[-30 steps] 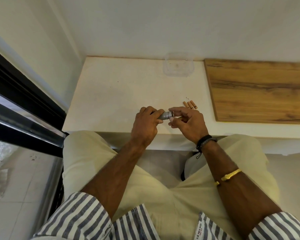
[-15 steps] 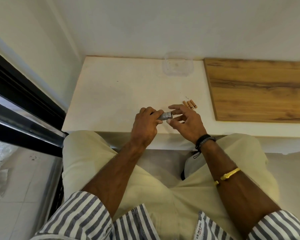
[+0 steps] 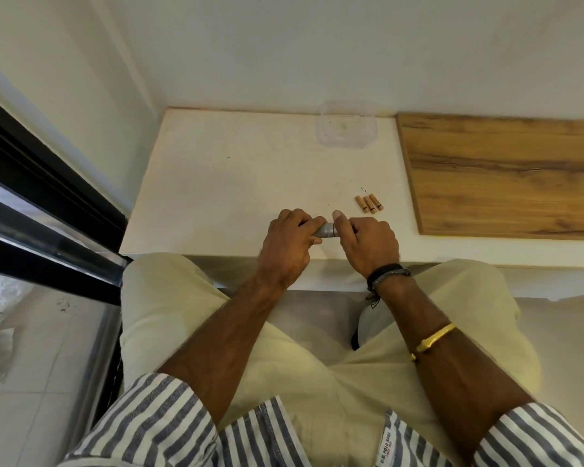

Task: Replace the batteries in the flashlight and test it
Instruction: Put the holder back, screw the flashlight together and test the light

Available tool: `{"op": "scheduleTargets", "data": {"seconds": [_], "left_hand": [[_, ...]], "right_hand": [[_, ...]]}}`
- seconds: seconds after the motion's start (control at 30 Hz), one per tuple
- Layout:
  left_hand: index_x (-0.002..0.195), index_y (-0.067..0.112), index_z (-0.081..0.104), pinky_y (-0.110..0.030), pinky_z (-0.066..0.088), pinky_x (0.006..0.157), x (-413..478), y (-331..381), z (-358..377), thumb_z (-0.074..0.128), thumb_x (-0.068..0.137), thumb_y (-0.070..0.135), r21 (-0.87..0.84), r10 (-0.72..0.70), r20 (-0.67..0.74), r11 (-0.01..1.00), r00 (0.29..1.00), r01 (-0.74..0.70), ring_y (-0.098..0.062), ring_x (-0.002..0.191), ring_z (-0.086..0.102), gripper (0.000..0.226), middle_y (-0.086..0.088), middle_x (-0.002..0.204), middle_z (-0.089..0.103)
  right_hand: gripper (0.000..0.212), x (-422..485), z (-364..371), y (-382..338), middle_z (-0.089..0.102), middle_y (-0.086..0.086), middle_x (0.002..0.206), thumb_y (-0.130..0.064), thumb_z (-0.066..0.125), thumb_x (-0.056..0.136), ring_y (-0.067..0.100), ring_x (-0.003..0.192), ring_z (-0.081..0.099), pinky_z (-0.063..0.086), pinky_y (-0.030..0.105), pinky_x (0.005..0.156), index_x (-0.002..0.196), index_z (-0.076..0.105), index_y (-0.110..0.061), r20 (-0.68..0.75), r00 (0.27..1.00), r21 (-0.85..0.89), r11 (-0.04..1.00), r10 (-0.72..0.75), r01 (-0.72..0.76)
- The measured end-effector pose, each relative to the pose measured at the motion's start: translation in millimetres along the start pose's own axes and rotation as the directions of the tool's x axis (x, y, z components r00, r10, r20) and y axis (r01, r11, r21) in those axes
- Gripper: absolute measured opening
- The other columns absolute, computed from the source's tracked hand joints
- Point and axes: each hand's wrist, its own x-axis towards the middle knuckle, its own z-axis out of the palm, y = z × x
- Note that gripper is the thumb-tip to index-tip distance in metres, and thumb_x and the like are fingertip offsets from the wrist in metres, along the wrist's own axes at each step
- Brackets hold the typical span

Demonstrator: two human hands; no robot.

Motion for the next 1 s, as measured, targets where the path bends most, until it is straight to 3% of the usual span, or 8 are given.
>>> {"op": "scheduleTargets", "data": {"seconds": [0.1, 0.23, 0.33, 0.5, 0.77, 0.87, 0.93, 1.0], "left_hand": [[0.132, 0.017, 0.060, -0.031, 0.039, 0.087, -0.3, -1.8, -1.3, 0.061, 0.096, 0.015, -0.007, -0.022, -0.007, 1.000, 1.000, 0.022, -0.025, 0.107, 0.049, 0.036, -0.008, 0.117, 0.062], [0.132, 0.017, 0.059, -0.033, 0.042, 0.090, 1.8, -5.8, -1.9, 0.062, 0.096, 0.013, -0.041, -0.109, -0.002, 0.993, 0.994, 0.109, -0.025, 0.109, 0.049, 0.037, -0.009, 0.120, 0.061], [0.133, 0.017, 0.059, -0.032, 0.041, 0.089, 1.6, -7.5, -1.7, 0.061, 0.096, 0.014, -0.041, -0.114, 0.009, 0.993, 0.993, 0.115, -0.025, 0.109, 0.049, 0.037, -0.009, 0.120, 0.061], [0.130, 0.017, 0.061, -0.033, 0.042, 0.087, 0.4, -6.4, 0.2, 0.061, 0.096, 0.014, -0.039, -0.090, 0.001, 0.995, 0.996, 0.090, -0.025, 0.107, 0.049, 0.034, -0.008, 0.115, 0.062], [0.130, 0.017, 0.060, -0.034, 0.043, 0.088, -0.5, -3.1, 1.5, 0.063, 0.095, 0.015, -0.018, -0.013, 0.003, 1.000, 1.000, 0.013, -0.025, 0.106, 0.049, 0.035, -0.008, 0.115, 0.063], [0.130, 0.017, 0.061, -0.033, 0.042, 0.086, -0.9, -4.3, 1.0, 0.062, 0.096, 0.014, -0.035, -0.037, -0.010, 0.999, 0.999, 0.036, -0.024, 0.105, 0.049, 0.034, -0.008, 0.113, 0.062], [0.130, 0.016, 0.061, -0.031, 0.041, 0.086, -0.4, -5.6, 0.5, 0.062, 0.095, 0.013, -0.052, -0.069, -0.017, 0.996, 0.997, 0.068, -0.025, 0.106, 0.049, 0.034, -0.009, 0.114, 0.062], [0.131, 0.015, 0.061, -0.033, 0.043, 0.087, 0.4, -6.5, 0.3, 0.063, 0.095, 0.012, -0.062, -0.094, -0.011, 0.994, 0.996, 0.093, -0.026, 0.107, 0.050, 0.036, -0.010, 0.115, 0.063]], "right_hand": [[0.064, -1.1, -2.1, 0.5, 0.070, 0.003, 0.069, -0.065, 0.035, 0.099, 0.022, 0.062, 0.066, 0.055, 0.037, 0.063, 0.080, 0.071, -0.015, 0.086, 0.996, 0.134, 0.990, 0.029, -0.040], [0.035, 1.0, -5.9, 7.6, 0.071, -0.001, 0.114, -0.036, 0.066, 0.097, 0.013, 0.080, 0.075, 0.064, 0.029, 0.067, 0.129, 0.062, -0.024, 0.185, 0.976, 0.485, 0.874, -0.112, 0.009], [0.033, 2.4, -4.5, 11.3, 0.074, 0.002, 0.112, -0.015, 0.072, 0.092, 0.014, 0.082, 0.075, 0.064, 0.029, 0.068, 0.124, 0.067, -0.025, 0.148, 0.973, 0.457, 0.885, -0.176, 0.090], [0.017, -0.1, -1.9, 10.4, 0.073, -0.003, 0.081, -0.030, 0.066, 0.097, 0.009, 0.067, 0.071, 0.063, 0.029, 0.063, 0.109, 0.070, -0.018, 0.096, 0.986, 0.391, 0.916, -0.135, 0.088], [0.060, -0.2, 0.3, 4.2, 0.068, 0.006, 0.068, -0.057, 0.040, 0.102, 0.026, 0.063, 0.062, 0.052, 0.042, 0.064, 0.078, 0.069, -0.011, 0.039, 0.998, 0.111, 0.993, -0.042, 0.038], [0.044, -1.3, -2.6, 3.3, 0.074, 0.003, 0.083, -0.058, 0.048, 0.100, 0.017, 0.065, 0.069, 0.061, 0.038, 0.064, 0.096, 0.069, -0.019, 0.085, 0.996, 0.305, 0.952, -0.012, -0.014], [0.031, -0.8, -5.8, 4.7, 0.073, 0.002, 0.103, -0.045, 0.063, 0.097, 0.014, 0.075, 0.074, 0.064, 0.032, 0.066, 0.120, 0.065, -0.024, 0.136, 0.988, 0.439, 0.898, -0.079, 0.012], [0.033, 1.0, -7.2, 7.6, 0.072, 0.003, 0.112, -0.027, 0.071, 0.093, 0.018, 0.085, 0.074, 0.065, 0.034, 0.070, 0.126, 0.065, -0.023, 0.136, 0.977, 0.423, 0.901, -0.164, 0.092]]}}
